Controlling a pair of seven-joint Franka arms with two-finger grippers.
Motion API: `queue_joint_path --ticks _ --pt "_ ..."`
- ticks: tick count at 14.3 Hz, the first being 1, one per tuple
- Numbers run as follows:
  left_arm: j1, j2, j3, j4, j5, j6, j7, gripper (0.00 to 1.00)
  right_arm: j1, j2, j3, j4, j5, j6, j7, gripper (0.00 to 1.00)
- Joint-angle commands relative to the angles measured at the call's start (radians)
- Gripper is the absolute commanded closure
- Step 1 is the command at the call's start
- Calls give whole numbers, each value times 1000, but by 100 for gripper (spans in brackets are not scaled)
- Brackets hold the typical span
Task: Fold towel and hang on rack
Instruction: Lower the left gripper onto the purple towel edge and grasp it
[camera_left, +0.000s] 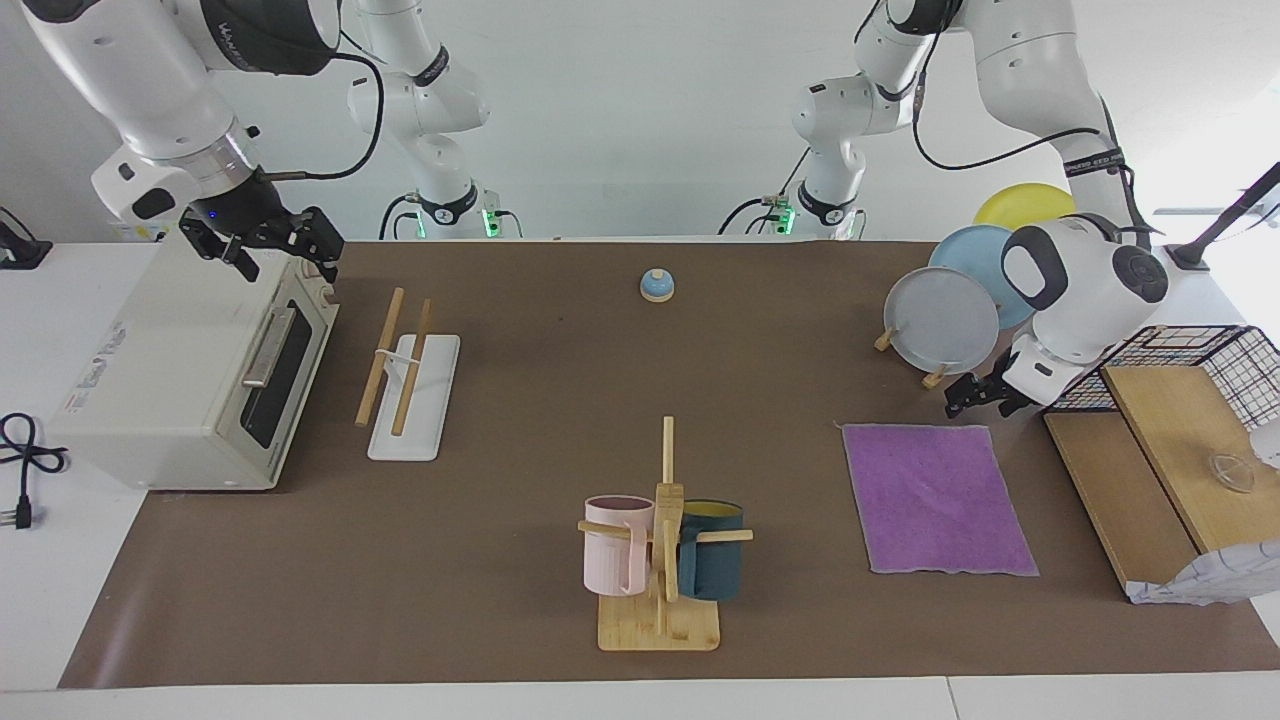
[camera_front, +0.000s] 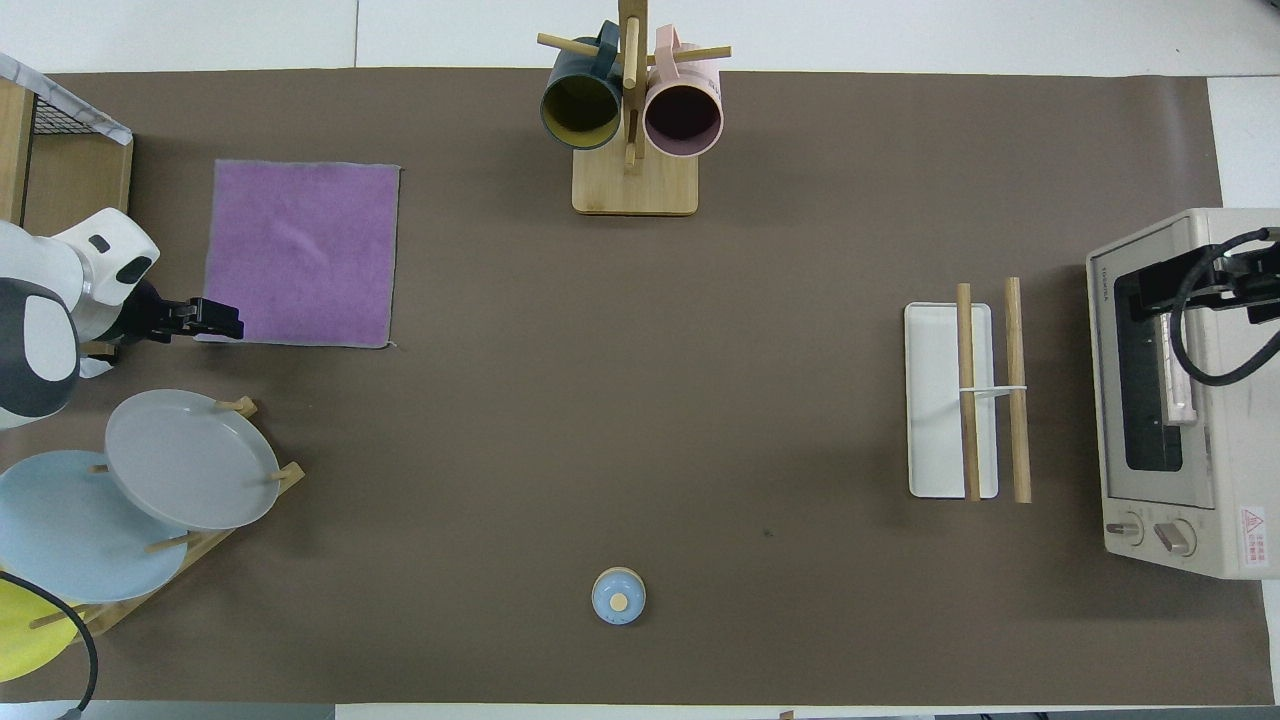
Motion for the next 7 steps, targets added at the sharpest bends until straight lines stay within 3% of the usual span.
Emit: queue_joint_path --ticks 1,7 --pt "42 38 -9 -2 -41 51 79 0 -8 -18 7 -17 -10 1 13 0" --pt "37 87 -16 27 -74 84 119 0 -8 -18 7 -17 -10 1 13 0"
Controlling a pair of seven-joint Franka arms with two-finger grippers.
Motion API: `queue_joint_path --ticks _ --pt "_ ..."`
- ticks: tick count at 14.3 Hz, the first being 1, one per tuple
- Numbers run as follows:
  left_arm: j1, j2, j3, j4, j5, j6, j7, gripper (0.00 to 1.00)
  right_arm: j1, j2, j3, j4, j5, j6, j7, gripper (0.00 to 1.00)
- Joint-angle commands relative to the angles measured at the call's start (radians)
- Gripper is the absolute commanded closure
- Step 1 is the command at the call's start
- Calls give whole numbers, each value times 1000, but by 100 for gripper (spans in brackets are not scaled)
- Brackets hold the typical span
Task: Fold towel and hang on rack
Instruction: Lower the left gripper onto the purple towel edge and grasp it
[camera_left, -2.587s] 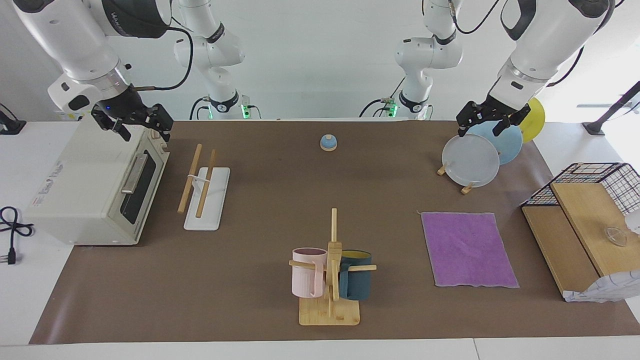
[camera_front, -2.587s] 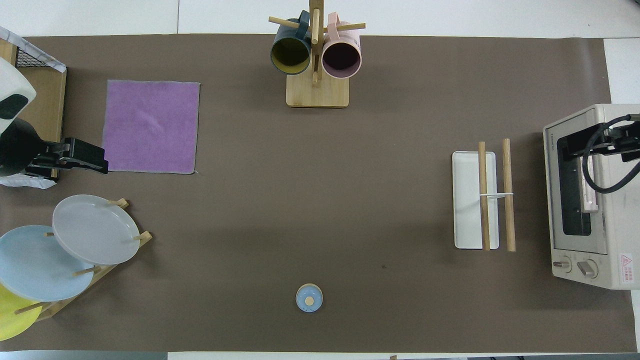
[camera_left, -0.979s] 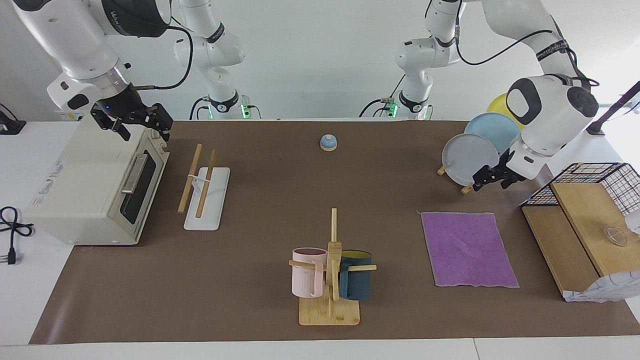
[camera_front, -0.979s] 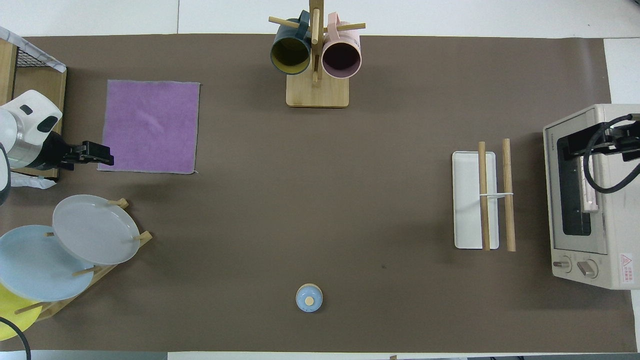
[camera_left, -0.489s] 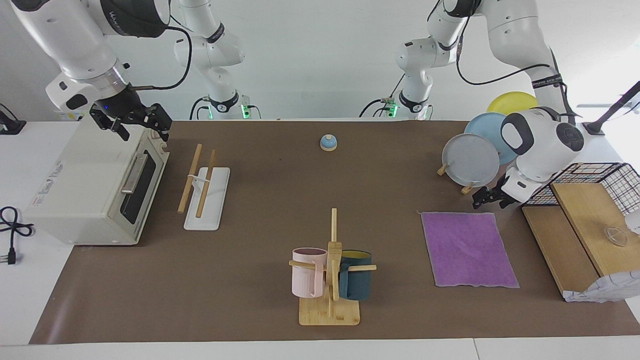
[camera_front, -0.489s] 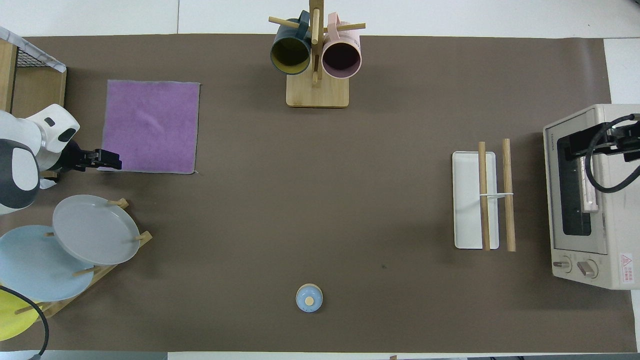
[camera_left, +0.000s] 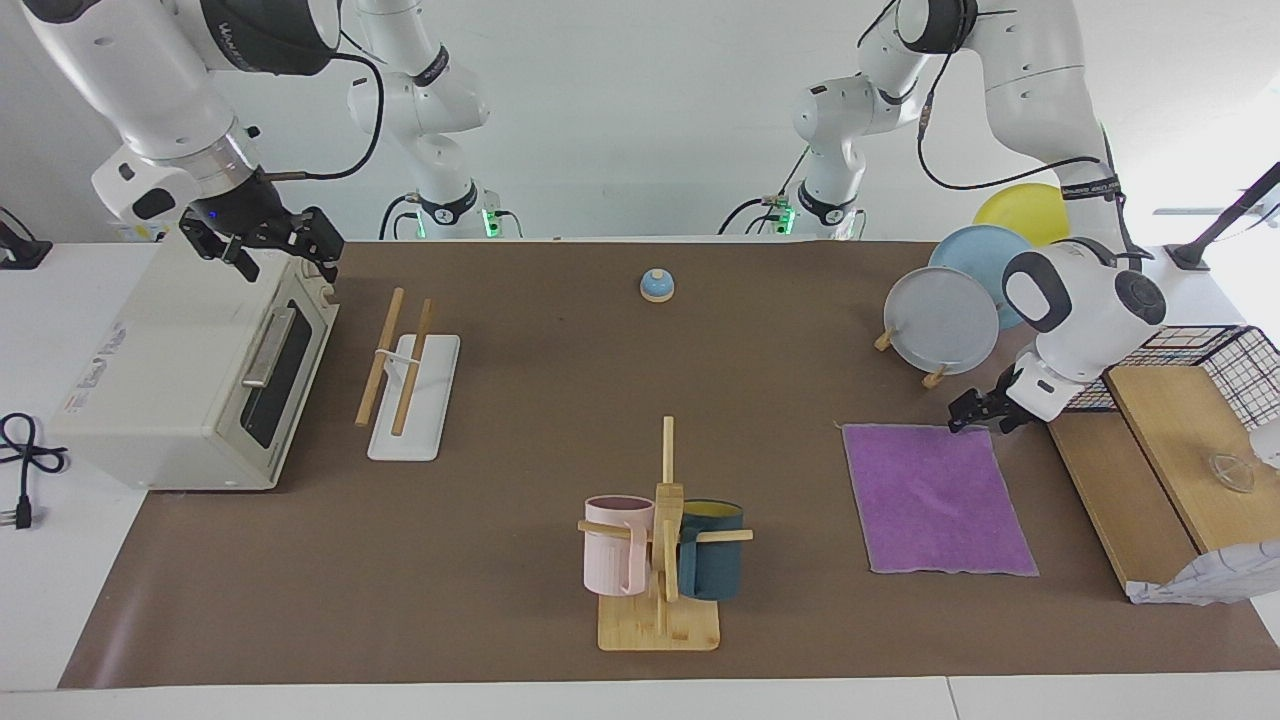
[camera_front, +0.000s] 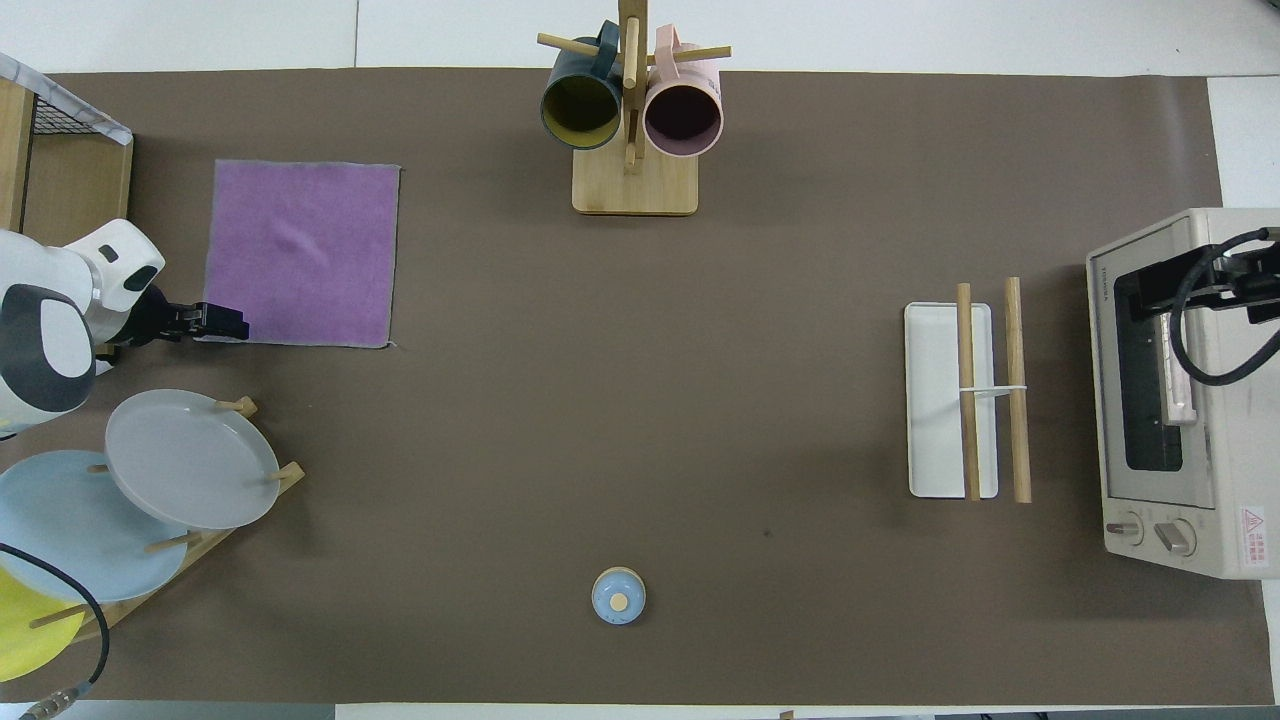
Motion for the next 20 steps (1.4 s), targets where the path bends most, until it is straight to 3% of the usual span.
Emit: queue_joint_path --ticks 1,4,11,18,20 --pt "1 23 -2 24 -26 19 48 0 -8 -18 7 -19 -10 1 13 0" --pt "-2 28 -2 22 -28 27 54 2 -8 -18 7 -19 -10 1 13 0" --pt "0 30 -4 42 -26 -18 56 33 -8 -18 7 -17 -10 1 13 0" --pt "-2 33 -4 42 -26 -23 88 48 -8 -18 7 -17 -10 1 13 0" --pt "-2 33 -4 53 -26 -35 88 59 -8 -18 7 -17 -10 1 13 0"
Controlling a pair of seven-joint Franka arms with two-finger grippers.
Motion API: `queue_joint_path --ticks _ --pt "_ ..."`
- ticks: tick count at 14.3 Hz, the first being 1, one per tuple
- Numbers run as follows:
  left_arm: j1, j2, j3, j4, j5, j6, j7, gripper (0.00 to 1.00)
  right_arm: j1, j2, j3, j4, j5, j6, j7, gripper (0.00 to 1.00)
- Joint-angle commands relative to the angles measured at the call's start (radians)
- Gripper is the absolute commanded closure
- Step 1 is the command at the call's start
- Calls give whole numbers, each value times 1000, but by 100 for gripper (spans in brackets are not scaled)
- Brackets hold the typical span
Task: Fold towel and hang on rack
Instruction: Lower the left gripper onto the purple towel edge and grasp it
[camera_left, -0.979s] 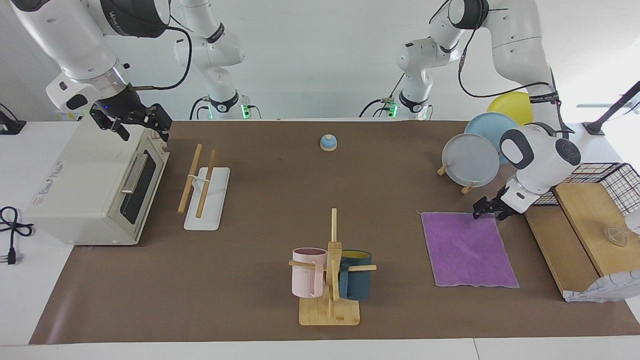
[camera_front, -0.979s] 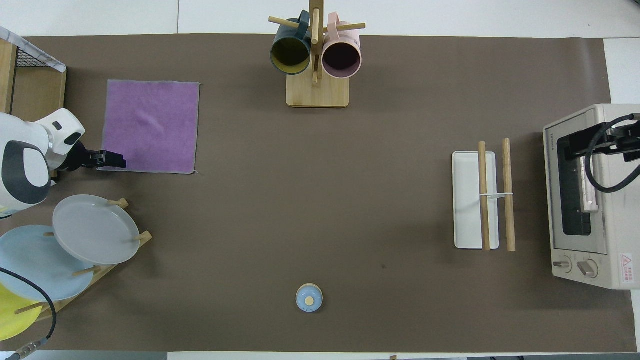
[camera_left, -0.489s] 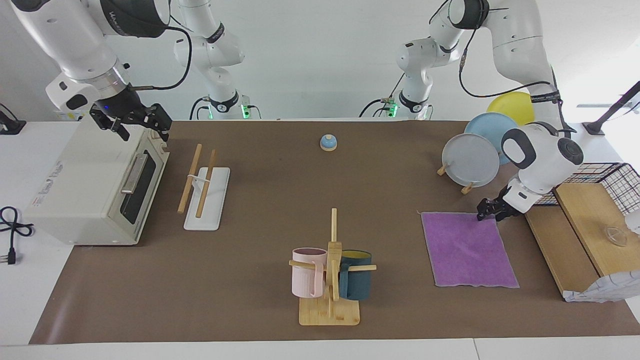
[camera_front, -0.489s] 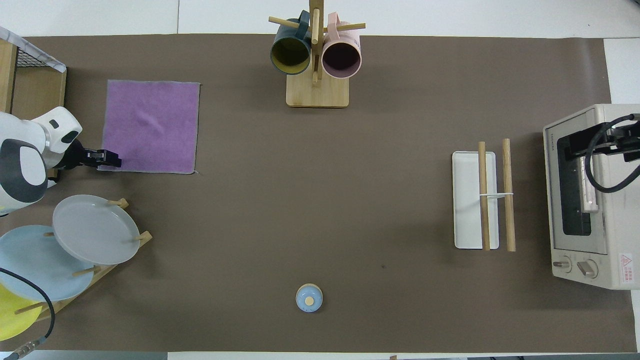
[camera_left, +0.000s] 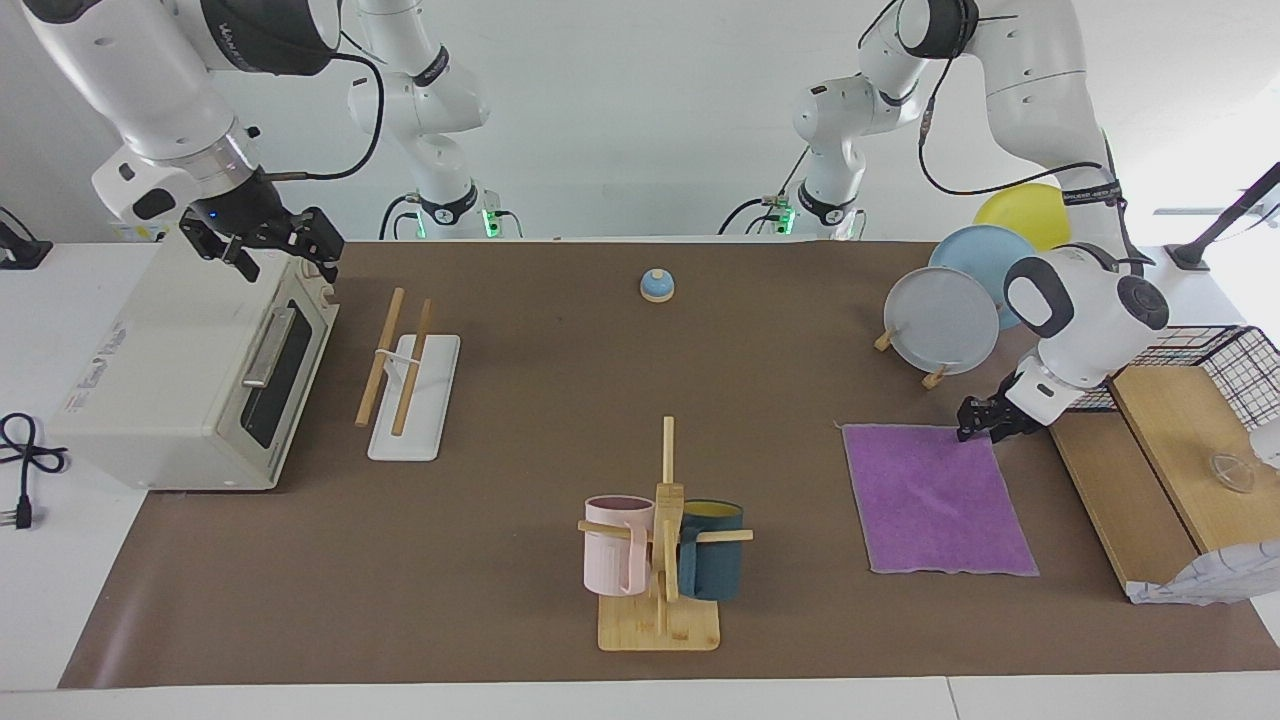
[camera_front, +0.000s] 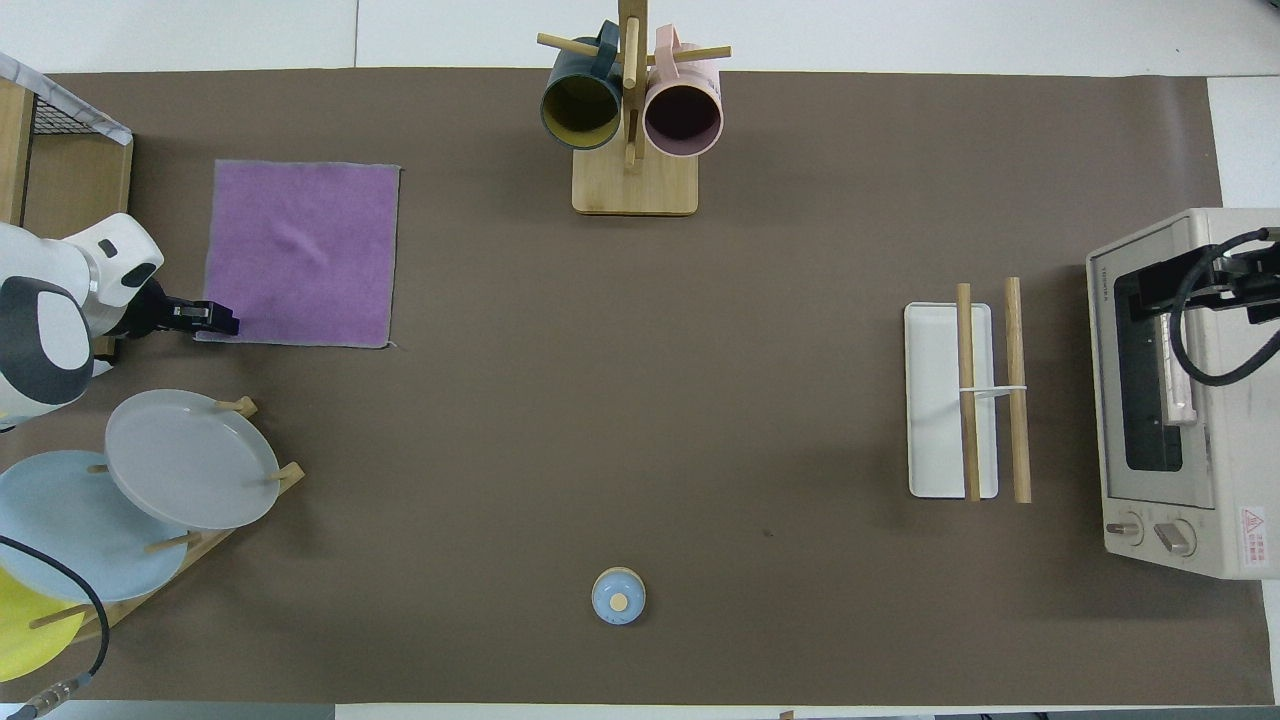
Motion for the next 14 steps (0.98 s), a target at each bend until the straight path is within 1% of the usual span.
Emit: queue_joint_path --ticks 1,5,8,10,14 --pt "-3 22 -3 30 -22 -40 23 64 -8 -18 7 -17 -10 1 13 0" --pt "-4 25 -3 43 -20 -44 23 82 -8 -18 7 -19 -10 1 13 0" --pt "-6 25 -3 43 -17 -41 26 100 -8 -19 7 -17 -10 1 13 0" --pt "-11 28 -1 43 -16 -35 42 100 -8 -19 7 -19 -10 1 13 0" --pt "-14 28 -3 76 -14 -46 56 100 -8 -18 7 -19 -10 1 13 0"
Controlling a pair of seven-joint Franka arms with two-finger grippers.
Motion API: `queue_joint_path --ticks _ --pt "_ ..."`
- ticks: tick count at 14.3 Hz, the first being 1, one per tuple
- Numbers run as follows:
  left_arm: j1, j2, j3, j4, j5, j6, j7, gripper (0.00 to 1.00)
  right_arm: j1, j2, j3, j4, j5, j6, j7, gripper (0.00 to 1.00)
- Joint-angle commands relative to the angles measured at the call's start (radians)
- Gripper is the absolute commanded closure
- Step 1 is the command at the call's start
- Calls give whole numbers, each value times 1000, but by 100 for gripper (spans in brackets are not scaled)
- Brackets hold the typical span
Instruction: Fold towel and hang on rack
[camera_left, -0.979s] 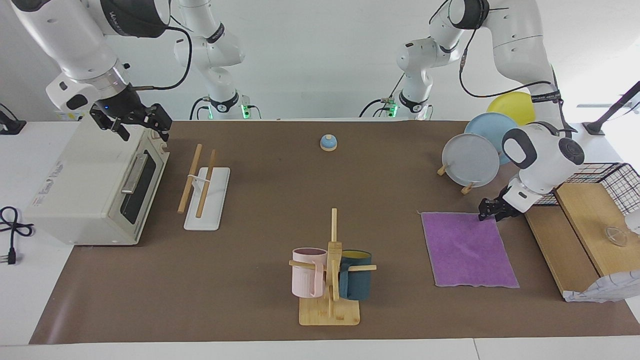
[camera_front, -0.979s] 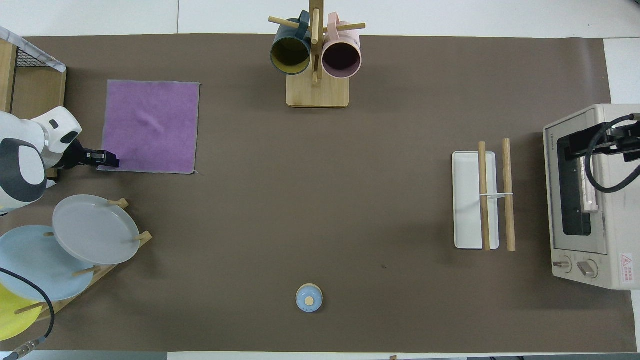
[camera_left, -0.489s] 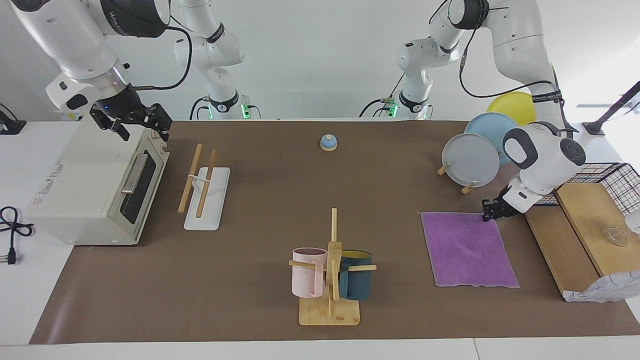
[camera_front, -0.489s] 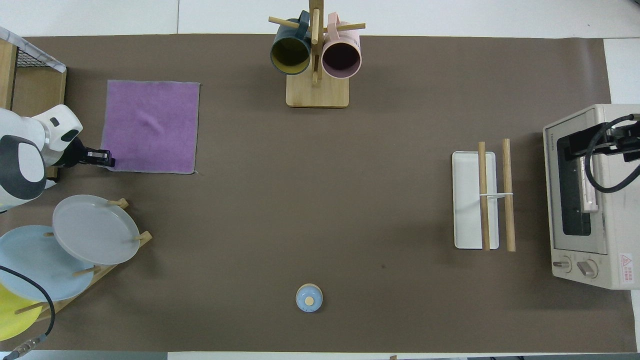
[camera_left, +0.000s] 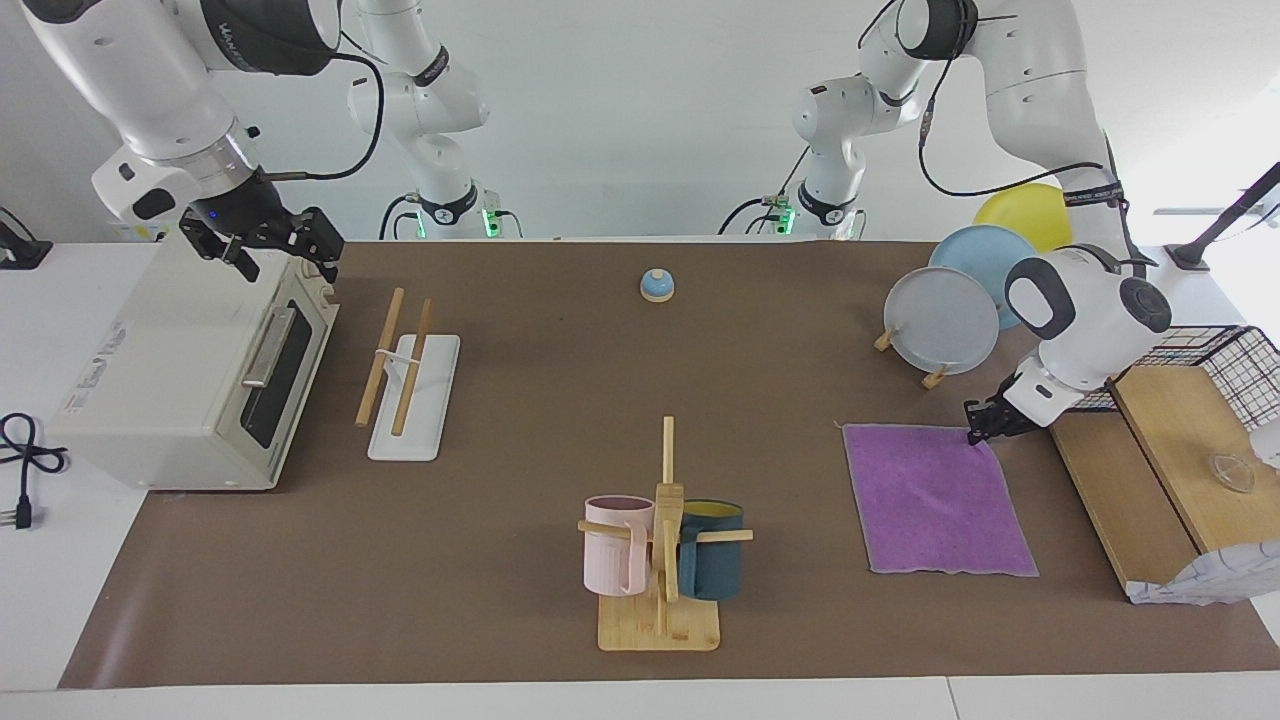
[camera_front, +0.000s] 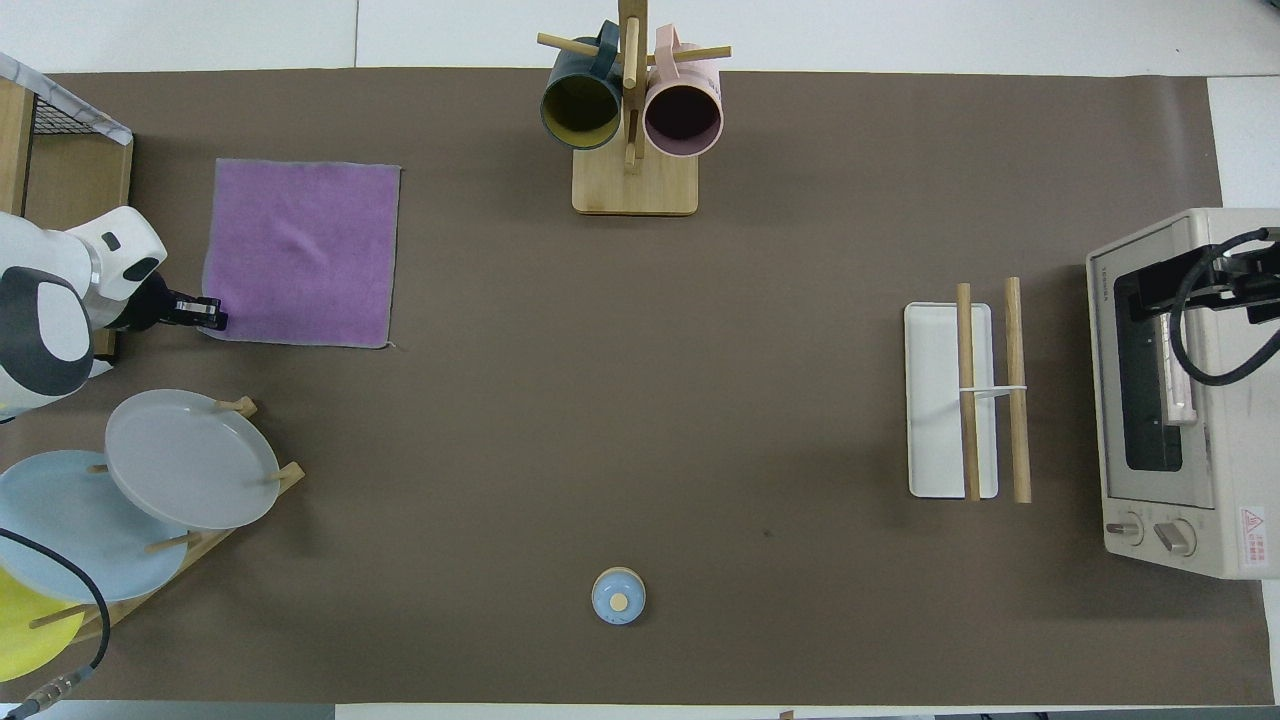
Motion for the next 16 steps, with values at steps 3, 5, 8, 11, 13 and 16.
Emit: queue_joint_path --ticks 3,5,8,11,13,16 --pt "-50 0 8 57 -10 -23 21 100 -8 -18 7 -19 -10 1 13 0" --pt "-78 -32 10 54 -10 -25 22 100 -8 -18 7 -17 -10 1 13 0" --pt "-133 -87 13 45 24 -58 21 100 -8 -18 7 -19 -10 1 13 0" --pt "-188 -122 13 34 39 -84 12 100 -8 -18 7 -19 -10 1 13 0" --pt "-231 -150 13 11 42 -95 3 100 -8 -19 7 -17 -10 1 13 0" --pt "-319 -185 15 -58 131 -78 -66 100 -8 -18 7 -19 -10 1 13 0"
